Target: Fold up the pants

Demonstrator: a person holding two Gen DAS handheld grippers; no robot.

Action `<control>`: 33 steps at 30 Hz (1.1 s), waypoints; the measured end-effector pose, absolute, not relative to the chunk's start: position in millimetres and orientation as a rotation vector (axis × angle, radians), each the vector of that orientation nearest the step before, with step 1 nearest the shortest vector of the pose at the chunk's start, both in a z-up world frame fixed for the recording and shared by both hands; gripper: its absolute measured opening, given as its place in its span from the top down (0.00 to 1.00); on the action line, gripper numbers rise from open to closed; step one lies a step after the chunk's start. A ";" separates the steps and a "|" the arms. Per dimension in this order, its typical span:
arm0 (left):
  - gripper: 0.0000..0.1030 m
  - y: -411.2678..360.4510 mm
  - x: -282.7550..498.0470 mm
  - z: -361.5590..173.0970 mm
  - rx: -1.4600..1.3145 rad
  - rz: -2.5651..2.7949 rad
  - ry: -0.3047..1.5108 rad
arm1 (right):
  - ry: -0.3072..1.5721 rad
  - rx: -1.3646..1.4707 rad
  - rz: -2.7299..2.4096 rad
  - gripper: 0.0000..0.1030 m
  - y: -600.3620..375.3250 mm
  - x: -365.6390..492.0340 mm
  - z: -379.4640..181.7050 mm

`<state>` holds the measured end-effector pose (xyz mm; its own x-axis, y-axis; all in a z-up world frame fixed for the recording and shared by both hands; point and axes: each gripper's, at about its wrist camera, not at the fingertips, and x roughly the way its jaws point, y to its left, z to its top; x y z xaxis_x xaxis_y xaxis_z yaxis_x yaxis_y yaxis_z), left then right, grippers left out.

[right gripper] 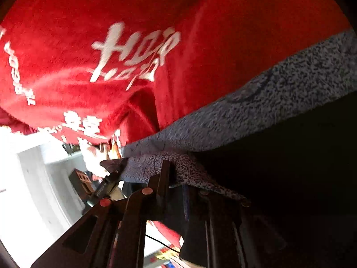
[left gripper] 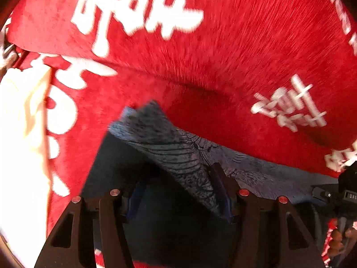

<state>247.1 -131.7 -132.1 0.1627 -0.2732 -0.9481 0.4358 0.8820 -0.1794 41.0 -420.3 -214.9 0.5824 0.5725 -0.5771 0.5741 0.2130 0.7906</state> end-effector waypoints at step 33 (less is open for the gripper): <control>0.43 -248.7 3.9 -122.4 0.499 -1.042 1.461 | 0.867 1.296 -0.225 0.42 -418.7 -185.3 -126.2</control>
<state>3.9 -248.7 -122.4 -0.1956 -0.2653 -0.9441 0.8062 0.5046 -0.3088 -185.3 -418.7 -126.2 0.6752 0.3124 -0.6682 0.5976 0.2994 0.7438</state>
